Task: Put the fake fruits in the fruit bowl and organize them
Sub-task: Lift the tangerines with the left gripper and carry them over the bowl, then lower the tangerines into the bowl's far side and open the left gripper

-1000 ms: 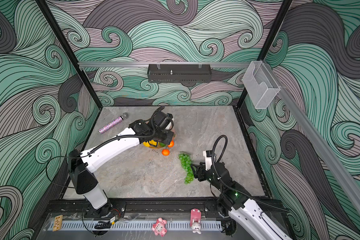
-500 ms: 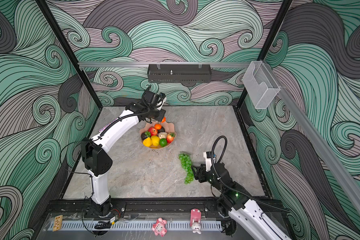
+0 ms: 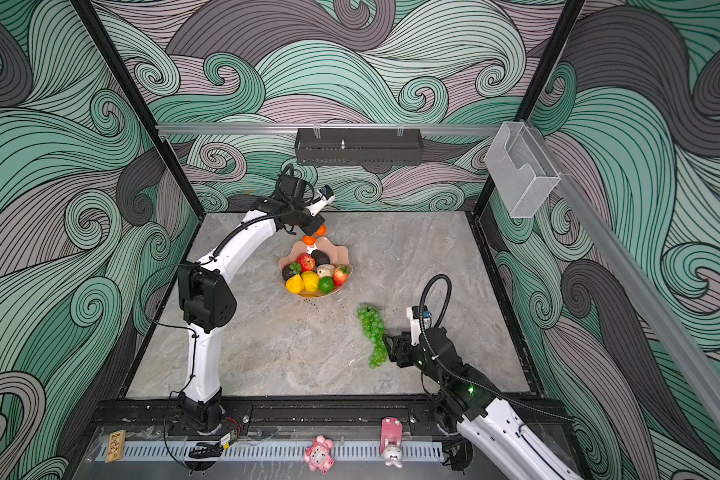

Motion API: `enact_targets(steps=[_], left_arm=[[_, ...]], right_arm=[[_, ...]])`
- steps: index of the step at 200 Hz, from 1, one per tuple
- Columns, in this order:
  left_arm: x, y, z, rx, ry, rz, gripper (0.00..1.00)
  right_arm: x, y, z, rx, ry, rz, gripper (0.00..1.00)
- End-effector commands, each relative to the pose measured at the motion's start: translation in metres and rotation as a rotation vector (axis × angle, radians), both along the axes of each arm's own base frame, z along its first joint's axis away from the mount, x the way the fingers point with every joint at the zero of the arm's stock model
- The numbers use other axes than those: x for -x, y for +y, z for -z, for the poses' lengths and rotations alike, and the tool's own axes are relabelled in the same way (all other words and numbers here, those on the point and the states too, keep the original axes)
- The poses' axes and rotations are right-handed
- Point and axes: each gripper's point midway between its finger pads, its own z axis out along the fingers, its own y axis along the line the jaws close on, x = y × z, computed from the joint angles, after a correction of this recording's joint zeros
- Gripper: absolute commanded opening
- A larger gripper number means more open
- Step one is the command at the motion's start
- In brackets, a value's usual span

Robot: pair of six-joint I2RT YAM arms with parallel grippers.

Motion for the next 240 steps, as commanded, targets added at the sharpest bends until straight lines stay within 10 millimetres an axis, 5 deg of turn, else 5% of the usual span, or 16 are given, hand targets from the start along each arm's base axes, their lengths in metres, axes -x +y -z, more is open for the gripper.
enact_targets(steps=[1,156,240], left_arm=[[0.004,-0.010,0.002,-0.052,-0.041,0.178,0.00],[-0.008,0.012,0.070,-0.321,-0.001,0.319,0.04],[-0.014,0.012,0.084,-0.333,0.005,0.294,0.09]], right_arm=[[-0.001,-0.001,-0.002,-0.005,-0.006,0.014,0.69],[-0.002,-0.003,0.017,0.018,0.060,0.045,0.70],[-0.005,0.001,0.023,0.017,0.076,0.040,0.70]])
